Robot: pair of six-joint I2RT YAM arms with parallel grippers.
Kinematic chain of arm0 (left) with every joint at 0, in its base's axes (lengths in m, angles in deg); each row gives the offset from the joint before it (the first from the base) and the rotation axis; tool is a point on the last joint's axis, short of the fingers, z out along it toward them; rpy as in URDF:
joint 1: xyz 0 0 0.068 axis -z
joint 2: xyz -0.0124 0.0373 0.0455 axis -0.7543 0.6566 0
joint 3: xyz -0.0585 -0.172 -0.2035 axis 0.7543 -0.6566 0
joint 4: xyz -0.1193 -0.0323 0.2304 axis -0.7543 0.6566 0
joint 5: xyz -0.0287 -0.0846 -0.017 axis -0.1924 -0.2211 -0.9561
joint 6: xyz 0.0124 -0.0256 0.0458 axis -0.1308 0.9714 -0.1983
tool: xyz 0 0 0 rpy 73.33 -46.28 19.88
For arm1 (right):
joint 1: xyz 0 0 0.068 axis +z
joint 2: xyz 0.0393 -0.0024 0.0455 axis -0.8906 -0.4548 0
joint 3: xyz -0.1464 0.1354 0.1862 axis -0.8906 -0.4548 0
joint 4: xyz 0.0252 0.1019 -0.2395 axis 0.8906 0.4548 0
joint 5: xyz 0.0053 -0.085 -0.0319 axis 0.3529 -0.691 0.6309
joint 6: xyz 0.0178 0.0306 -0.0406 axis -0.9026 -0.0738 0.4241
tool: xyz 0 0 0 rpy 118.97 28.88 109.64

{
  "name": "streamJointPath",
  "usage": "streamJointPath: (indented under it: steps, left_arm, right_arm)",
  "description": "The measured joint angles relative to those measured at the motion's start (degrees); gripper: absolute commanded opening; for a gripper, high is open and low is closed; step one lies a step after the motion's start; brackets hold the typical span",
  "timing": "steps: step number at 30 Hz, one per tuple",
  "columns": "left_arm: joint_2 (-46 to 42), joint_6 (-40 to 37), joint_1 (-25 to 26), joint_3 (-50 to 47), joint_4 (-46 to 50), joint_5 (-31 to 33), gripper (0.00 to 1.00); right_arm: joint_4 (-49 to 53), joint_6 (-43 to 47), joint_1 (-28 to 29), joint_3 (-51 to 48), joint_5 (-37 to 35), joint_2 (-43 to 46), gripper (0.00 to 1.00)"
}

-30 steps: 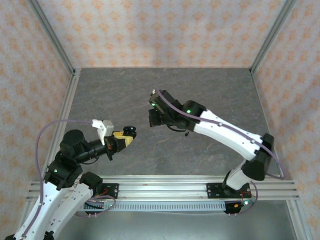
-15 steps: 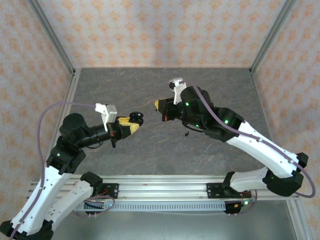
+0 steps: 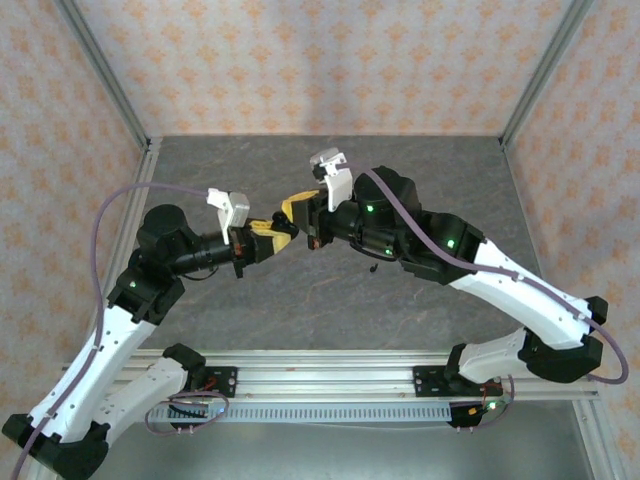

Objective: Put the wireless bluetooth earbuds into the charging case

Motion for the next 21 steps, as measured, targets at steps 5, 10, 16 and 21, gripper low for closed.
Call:
streamJointPath:
  steps: [5, 10, 16, 21]
  left_arm:
    - [0.28, 0.02, 0.0, 1.55, -0.13, -1.09, 0.0]
    - [0.55, 0.39, 0.0, 1.7, -0.17, -1.42, 0.0]
    - [1.16, 0.9, 0.07, 1.99, -0.44, -2.27, 0.0]
    - [1.27, 1.46, 0.74, 2.03, -0.48, -2.34, 0.0]
  right_arm:
    - [-0.17, 1.07, 0.11, -0.57, 0.39, -0.72, 0.02]
    - [-1.11, 2.21, 0.22, -0.98, 0.52, -0.72, 0.02]
    - [-1.4, 3.28, 0.2, -0.98, 0.83, -0.72, 0.02]
    - [-1.9, 3.65, 0.2, -1.86, 1.09, -0.59, 0.02]
